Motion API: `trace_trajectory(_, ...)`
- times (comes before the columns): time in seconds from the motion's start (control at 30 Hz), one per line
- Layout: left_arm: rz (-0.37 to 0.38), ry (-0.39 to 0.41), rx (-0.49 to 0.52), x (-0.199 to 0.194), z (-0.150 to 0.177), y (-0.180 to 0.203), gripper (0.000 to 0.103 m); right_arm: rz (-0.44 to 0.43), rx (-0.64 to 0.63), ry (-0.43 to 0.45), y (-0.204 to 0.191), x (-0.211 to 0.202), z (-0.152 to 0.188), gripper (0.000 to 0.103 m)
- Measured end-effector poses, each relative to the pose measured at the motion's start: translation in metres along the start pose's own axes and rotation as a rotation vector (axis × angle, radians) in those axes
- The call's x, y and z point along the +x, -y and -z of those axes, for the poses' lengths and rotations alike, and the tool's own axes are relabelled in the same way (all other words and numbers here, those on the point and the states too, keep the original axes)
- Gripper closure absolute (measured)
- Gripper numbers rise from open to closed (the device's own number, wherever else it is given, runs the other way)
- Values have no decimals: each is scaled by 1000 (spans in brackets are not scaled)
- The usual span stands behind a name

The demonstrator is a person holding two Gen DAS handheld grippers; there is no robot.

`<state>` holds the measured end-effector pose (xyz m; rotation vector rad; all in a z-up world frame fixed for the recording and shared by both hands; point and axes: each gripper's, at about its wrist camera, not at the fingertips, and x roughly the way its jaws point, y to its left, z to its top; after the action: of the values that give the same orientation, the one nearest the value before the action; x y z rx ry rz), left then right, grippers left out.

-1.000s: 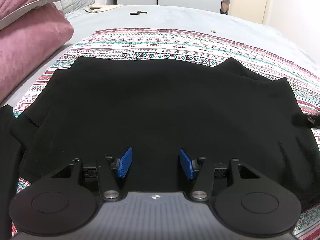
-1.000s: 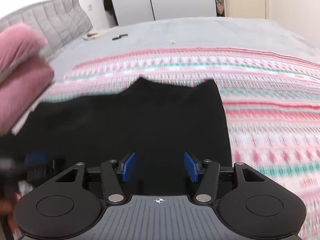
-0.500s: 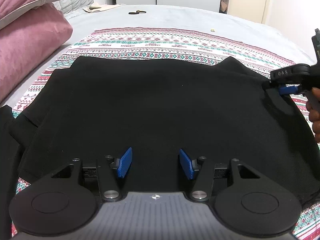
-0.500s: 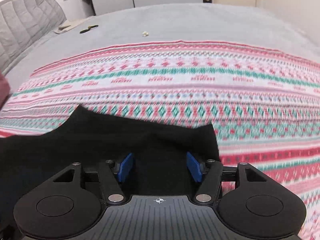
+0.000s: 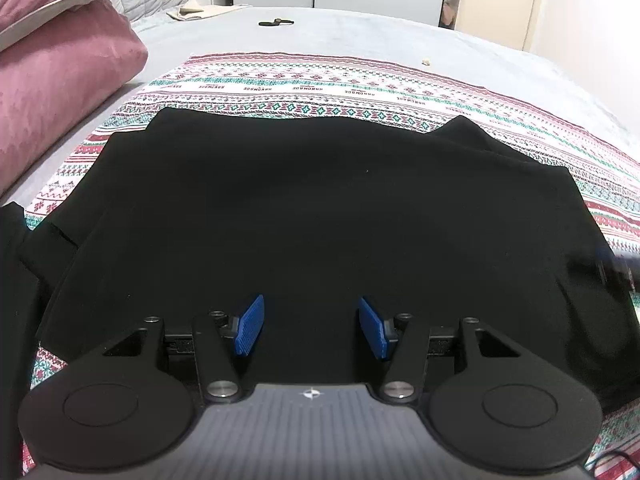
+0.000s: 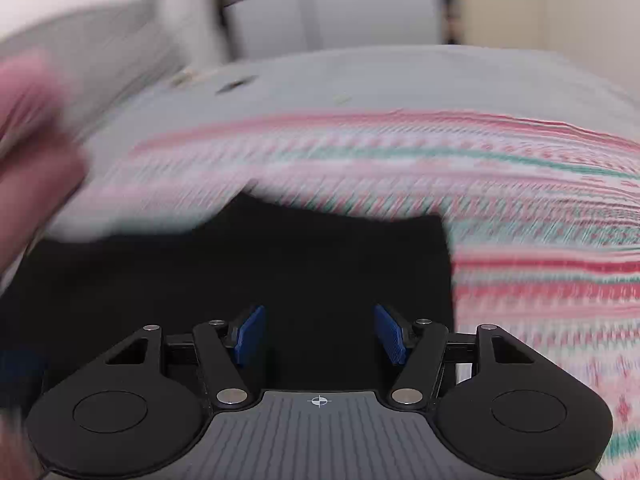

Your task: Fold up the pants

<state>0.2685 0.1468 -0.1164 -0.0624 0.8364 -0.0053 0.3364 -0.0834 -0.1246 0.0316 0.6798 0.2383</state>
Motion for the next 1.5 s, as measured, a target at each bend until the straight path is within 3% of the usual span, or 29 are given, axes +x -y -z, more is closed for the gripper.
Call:
trace_trajectory(0.1, -8, 5, 13, 0, 2, 1, 20, -40, -34, -83, 2, -16, 33, 42)
trace_trajectory(0.33, -37, 7, 35, 2, 2, 9, 19, -43, -116, -165, 7, -63, 71, 42)
trace_trajectory(0.47, -51, 8, 41, 3, 2, 11, 18, -24, -247, -133, 0, -79, 94, 41)
trace_trajectory(0.57, -60, 10, 43, 2, 4, 12, 18, -11, -266, -69, -4, -83, 107, 39)
trace_trajectory(0.7, -57, -9, 16, 1, -1, 10, 18, -30, -247, -117, -4, -90, 91, 39)
trace_trajectory(0.83, -54, -4, -40, -3, -7, 11, 18, -157, -170, -104, 18, -116, 70, 38)
trace_trajectory(0.9, -46, 17, -39, -5, -10, 17, 18, -165, -96, -75, 34, -122, 63, 35)
trace_trajectory(1.03, -20, 63, 1, -13, -14, 48, 18, -229, 286, -129, 87, -105, 62, 35)
trace_trajectory(1.17, 35, 74, 41, -16, -16, 86, 18, -300, 544, -153, 109, -82, 76, 41)
trace_trajectory(1.37, 140, 102, 117, -21, -23, 147, 18, -307, 629, -132, 109, -68, 89, 48)
trace_trajectory(1.5, 193, 91, 185, -12, -17, 173, 17, -331, 642, -108, 109, -64, 102, 67)
